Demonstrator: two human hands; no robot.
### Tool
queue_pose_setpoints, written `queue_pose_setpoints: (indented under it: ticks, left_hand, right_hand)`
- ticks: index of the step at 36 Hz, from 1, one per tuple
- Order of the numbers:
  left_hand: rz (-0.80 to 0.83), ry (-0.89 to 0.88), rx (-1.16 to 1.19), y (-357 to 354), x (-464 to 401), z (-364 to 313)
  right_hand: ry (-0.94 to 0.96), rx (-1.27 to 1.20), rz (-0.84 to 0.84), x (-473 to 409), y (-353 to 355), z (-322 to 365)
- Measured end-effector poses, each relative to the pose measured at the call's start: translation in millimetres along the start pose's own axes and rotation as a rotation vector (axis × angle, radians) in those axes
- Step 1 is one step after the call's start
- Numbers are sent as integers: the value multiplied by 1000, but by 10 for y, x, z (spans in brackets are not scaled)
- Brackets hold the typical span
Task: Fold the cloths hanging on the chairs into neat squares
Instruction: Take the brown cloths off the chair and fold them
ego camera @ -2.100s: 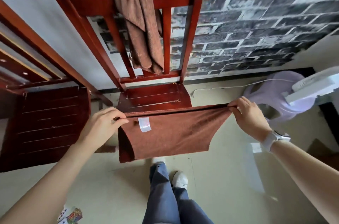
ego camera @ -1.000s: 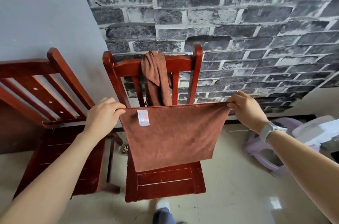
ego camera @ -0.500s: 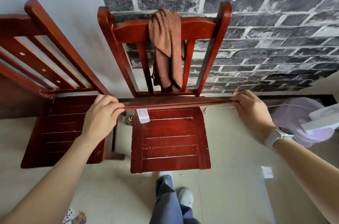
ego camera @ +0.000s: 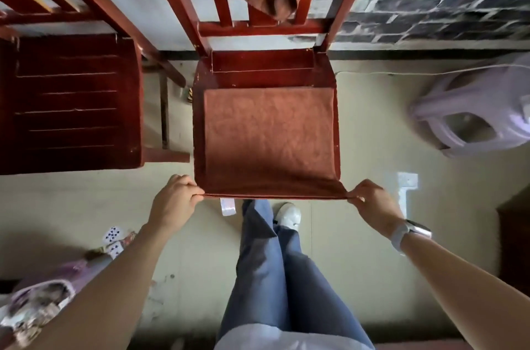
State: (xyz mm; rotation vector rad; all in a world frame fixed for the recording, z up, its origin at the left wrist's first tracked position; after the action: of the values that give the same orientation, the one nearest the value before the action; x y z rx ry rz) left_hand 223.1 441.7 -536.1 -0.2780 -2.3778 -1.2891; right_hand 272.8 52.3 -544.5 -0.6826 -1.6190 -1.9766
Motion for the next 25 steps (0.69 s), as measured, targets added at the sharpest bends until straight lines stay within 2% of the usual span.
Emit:
queue_pose_setpoints:
  ticks: [4,8,14,19,25]
  left_hand:
    - [34,78,41,-101,-56,72]
    - [27,134,157,15,-239,95]
    - [68,295,452,191,-614,116]
    - [-35,399,725,242,-1021,226]
    - [-145,464,922,185,-1541,366]
  right_hand:
    - [-34,-11,63,-22,-96,-38]
    - [-29,-74,17,-151,66,56]
    - [-118,-347,-5,-534,353,196]
    - [-197,-556,-113,-903,592,321]
    - [-207,-600,-253,-1417,671,403]
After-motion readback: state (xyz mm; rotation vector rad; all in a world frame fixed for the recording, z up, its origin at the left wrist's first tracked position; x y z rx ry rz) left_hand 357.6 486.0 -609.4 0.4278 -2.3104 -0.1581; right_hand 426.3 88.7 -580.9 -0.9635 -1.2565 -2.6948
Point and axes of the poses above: each hand's wrist, its own x-axis away from the middle knuckle, its own y-axis out of the back of the hand, z = x × y, the point moved 7 cm from there along -x, towards the middle knuckle, and after that the axes turned 11 degrees about x, right-handed, at the moved point
